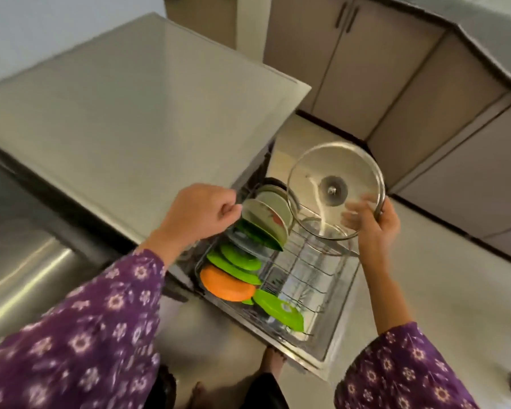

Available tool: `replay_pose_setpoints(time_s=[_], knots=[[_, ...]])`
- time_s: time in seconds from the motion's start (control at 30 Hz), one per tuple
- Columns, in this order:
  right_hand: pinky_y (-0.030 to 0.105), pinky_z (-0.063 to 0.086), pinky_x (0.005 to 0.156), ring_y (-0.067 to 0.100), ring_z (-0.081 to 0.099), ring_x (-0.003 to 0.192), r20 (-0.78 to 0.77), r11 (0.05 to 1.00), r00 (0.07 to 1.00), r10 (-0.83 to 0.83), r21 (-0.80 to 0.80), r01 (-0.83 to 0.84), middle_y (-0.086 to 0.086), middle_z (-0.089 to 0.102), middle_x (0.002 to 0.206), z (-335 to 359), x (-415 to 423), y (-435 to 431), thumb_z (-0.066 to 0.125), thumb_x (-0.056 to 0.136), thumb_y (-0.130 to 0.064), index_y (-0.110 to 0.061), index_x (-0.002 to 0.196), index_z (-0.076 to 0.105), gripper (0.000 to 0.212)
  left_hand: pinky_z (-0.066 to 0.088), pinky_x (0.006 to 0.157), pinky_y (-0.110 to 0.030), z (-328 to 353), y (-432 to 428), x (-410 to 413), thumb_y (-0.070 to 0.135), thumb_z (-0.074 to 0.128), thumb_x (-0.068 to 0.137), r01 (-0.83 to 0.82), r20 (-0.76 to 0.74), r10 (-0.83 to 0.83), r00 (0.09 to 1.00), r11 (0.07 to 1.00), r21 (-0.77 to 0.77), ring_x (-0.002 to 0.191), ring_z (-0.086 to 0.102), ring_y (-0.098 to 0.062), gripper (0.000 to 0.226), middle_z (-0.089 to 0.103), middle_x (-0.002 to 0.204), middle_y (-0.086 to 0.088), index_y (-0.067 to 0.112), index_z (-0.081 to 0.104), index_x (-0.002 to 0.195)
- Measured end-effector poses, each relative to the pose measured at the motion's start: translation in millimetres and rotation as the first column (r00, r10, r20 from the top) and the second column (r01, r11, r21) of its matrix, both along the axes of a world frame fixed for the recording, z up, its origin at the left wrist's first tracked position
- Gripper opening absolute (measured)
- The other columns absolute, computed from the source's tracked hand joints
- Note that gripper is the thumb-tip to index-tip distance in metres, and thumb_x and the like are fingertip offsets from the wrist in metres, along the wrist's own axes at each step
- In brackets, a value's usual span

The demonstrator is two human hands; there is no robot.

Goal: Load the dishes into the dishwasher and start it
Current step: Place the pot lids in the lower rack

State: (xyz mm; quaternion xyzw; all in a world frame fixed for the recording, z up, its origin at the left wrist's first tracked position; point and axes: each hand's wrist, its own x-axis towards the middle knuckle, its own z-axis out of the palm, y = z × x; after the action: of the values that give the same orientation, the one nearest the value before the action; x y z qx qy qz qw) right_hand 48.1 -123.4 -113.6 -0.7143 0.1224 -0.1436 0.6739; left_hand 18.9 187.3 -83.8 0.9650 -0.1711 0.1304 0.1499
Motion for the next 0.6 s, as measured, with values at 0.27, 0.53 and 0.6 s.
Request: replay_pose_setpoints(time_s=[0.27, 0.53, 0.6], knots=[[0.042, 0.055, 0.060, 0.025, 0.061, 0.063, -0.292, 0.736, 0.956, 0.016, -0.644, -0.209, 0.007, 0.064, 0.075, -129, 30, -93, 0.052, 0.095, -0.016, -0.016, 0.104, 0.060, 0.013, 0.049, 0.079, -0.036, -12, -48, 116, 0.020, 0.061, 0.082, 0.402, -0.236, -0.351, 0.906, 0.889, 0.220, 0.044, 0.039, -0.010, 0.036, 0.036, 0.047, 0.009, 0.021, 0.037, 0.055], [0.035, 0.054, 0.058, 0.025, 0.059, 0.064, -0.551, 0.323, 0.824, 0.131, -0.762, -0.561, 0.013, 0.065, 0.085, -230, 68, -112, 0.048, 0.095, -0.010, -0.017, 0.125, 0.050, 0.031, 0.043, 0.084, -0.034, -44, -41, 149, 0.016, 0.072, 0.076, 0.466, -0.296, -0.405, 0.865, 0.867, 0.177, 0.045, 0.040, -0.005, 0.044, 0.036, 0.045, 0.010, 0.023, 0.035, 0.053], [0.040, 0.056, 0.061, 0.029, 0.063, 0.067, -0.581, 0.235, 0.797, 0.165, -0.762, -0.604, 0.013, 0.066, 0.086, -249, 73, -112, 0.046, 0.096, -0.010, -0.017, 0.129, 0.048, 0.033, 0.038, 0.078, -0.030, -46, -42, 148, 0.021, 0.074, 0.073, 0.482, -0.292, -0.417, 0.860, 0.853, 0.199, 0.047, 0.038, 0.000, 0.047, 0.035, 0.046, 0.013, 0.030, 0.031, 0.055]])
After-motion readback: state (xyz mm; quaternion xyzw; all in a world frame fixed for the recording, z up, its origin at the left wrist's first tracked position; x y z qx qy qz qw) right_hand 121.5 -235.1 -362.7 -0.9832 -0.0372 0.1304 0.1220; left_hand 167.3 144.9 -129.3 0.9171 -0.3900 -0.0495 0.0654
